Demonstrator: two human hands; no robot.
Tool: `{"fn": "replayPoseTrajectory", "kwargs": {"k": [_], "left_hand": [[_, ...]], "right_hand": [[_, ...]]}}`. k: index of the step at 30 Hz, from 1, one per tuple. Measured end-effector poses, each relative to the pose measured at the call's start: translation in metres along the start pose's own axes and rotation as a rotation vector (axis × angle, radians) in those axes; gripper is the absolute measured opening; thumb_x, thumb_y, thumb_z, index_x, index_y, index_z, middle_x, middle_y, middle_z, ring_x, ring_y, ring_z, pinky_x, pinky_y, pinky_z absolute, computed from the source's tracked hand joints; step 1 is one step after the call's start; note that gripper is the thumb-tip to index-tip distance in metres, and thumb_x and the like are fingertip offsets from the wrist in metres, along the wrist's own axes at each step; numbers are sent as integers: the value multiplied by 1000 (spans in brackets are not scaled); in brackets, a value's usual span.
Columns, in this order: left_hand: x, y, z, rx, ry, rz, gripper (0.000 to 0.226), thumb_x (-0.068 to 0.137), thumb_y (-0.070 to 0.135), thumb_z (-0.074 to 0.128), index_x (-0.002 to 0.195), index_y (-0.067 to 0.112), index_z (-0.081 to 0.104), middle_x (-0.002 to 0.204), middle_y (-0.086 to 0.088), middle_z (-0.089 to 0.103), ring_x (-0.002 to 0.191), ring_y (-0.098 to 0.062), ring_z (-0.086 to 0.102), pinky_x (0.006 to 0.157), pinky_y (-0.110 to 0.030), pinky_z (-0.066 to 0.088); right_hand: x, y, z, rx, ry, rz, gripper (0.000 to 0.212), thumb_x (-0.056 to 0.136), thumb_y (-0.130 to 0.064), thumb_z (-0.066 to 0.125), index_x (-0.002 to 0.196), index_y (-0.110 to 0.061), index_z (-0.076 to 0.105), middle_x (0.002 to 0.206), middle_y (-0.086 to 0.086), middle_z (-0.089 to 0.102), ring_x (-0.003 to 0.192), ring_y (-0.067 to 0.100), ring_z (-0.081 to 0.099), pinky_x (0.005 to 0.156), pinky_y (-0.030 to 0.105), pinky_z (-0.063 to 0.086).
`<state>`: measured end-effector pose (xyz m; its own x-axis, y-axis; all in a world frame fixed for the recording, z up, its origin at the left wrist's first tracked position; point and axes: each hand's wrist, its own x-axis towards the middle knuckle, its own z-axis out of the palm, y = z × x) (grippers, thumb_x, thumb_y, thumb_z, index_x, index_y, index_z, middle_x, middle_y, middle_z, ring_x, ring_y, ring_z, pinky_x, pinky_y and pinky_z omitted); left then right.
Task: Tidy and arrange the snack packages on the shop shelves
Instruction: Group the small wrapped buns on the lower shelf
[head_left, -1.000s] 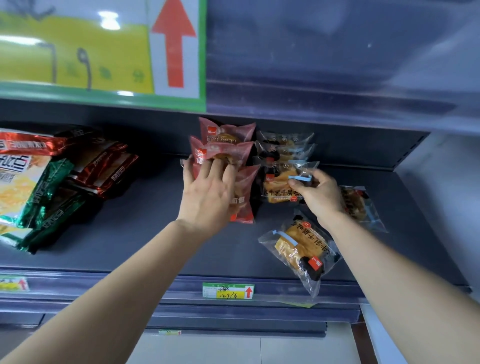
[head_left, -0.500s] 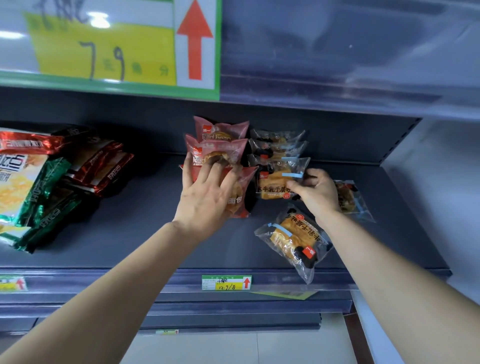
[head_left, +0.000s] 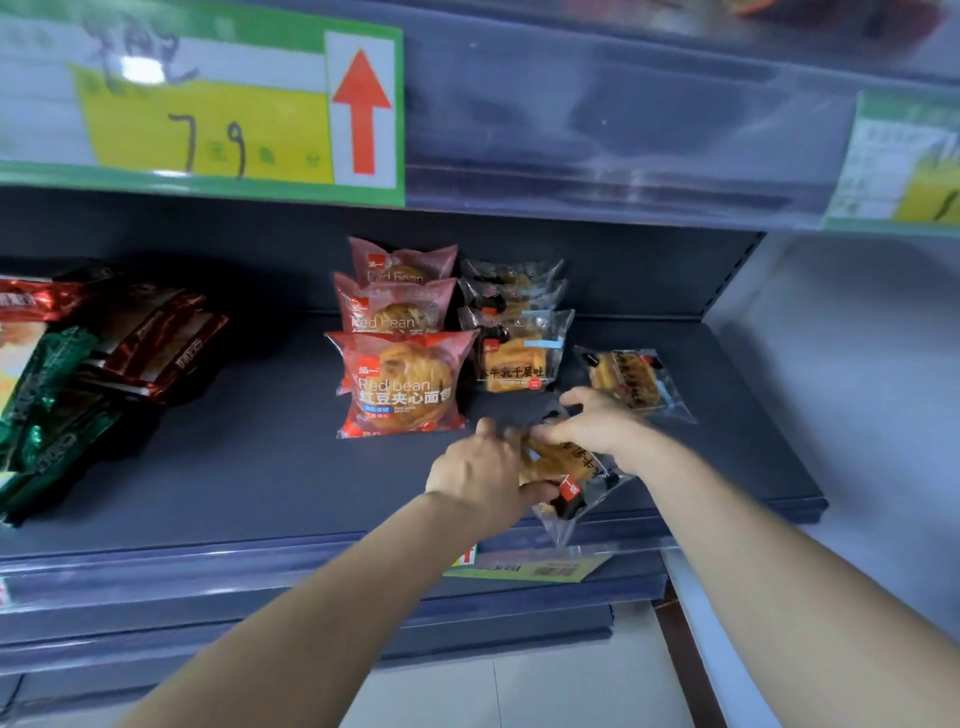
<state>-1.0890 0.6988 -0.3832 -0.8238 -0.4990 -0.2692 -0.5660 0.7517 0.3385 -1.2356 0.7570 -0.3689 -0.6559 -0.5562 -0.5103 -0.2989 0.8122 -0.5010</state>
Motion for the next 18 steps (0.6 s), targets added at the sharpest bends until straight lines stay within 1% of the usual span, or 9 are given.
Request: {"fn": "replayPoseTrajectory", "kwargs": {"k": [2, 4, 6, 7, 8, 10, 13, 15, 18], "left_hand": [[3, -2, 0, -185, -16, 23, 65, 85, 47, 66, 136, 17, 39, 129, -7, 38, 114, -32, 55, 90, -40, 46], [2, -2, 0, -353, 16, 57, 66, 84, 30, 71, 140, 23, 36, 139, -5, 30, 114, -31, 56, 93, -39, 47], [-2, -2, 0, -482, 135, 58, 73, 84, 19, 71, 145, 25, 30, 151, -4, 17, 116, -31, 56, 94, -37, 48], [-4, -3, 0, -553, 203, 44, 75, 84, 19, 71, 146, 24, 29, 153, -5, 15, 120, -30, 53, 94, -35, 46], [-4, -3, -1, -628, 255, 16, 77, 83, 22, 73, 146, 22, 28, 152, -4, 17, 123, -28, 51, 96, -33, 45], [-3, -5, -2, -719, 296, -59, 85, 78, 33, 78, 145, 20, 27, 146, -2, 34, 124, -23, 49, 98, -35, 46], [3, -5, -5, -547, 343, -80, 74, 75, 39, 78, 136, 20, 41, 130, -1, 55, 119, -23, 54, 93, -40, 49], [8, -2, -9, -397, 417, -56, 68, 77, 39, 77, 134, 19, 46, 125, -3, 56, 118, -26, 50, 94, -41, 46], [16, 8, -11, -268, 423, -10, 81, 74, 45, 77, 140, 19, 38, 129, -5, 47, 124, -28, 39, 99, -45, 43]], "right_hand": [[-1, -1, -2, 52, -19, -2, 59, 82, -31, 75, 132, -12, 50, 124, 5, 54, 110, 23, 52, 94, 35, 43], [2, 0, -5, 171, 4, -14, 44, 83, -20, 74, 122, -8, 58, 112, 4, 59, 102, 22, 54, 91, 37, 47], [6, 5, -10, 386, 37, -11, 28, 81, -13, 74, 108, -10, 66, 103, 6, 67, 84, 19, 59, 65, 30, 48], [7, 7, -13, 527, 51, -5, 16, 82, -9, 72, 97, -13, 67, 92, 6, 68, 71, 16, 57, 54, 26, 41], [8, 8, -14, 691, 59, -6, 11, 85, -5, 68, 86, -15, 64, 79, 4, 65, 61, 13, 51, 49, 23, 35], [11, 13, -15, 1003, 66, -41, 23, 90, -1, 59, 76, -18, 54, 63, 0, 56, 53, 10, 45, 46, 21, 33], [11, 18, -11, 1283, 36, -63, 28, 93, 2, 51, 75, -19, 51, 67, -2, 57, 49, 5, 53, 47, 17, 42], [10, 23, -6, 1407, -14, -33, 29, 94, 5, 47, 75, -17, 49, 73, 2, 60, 57, 8, 59, 50, 19, 50], [9, 24, 4, 1489, -31, 0, 29, 93, 13, 43, 77, -11, 47, 73, 10, 62, 61, 16, 67, 54, 25, 57]]}}
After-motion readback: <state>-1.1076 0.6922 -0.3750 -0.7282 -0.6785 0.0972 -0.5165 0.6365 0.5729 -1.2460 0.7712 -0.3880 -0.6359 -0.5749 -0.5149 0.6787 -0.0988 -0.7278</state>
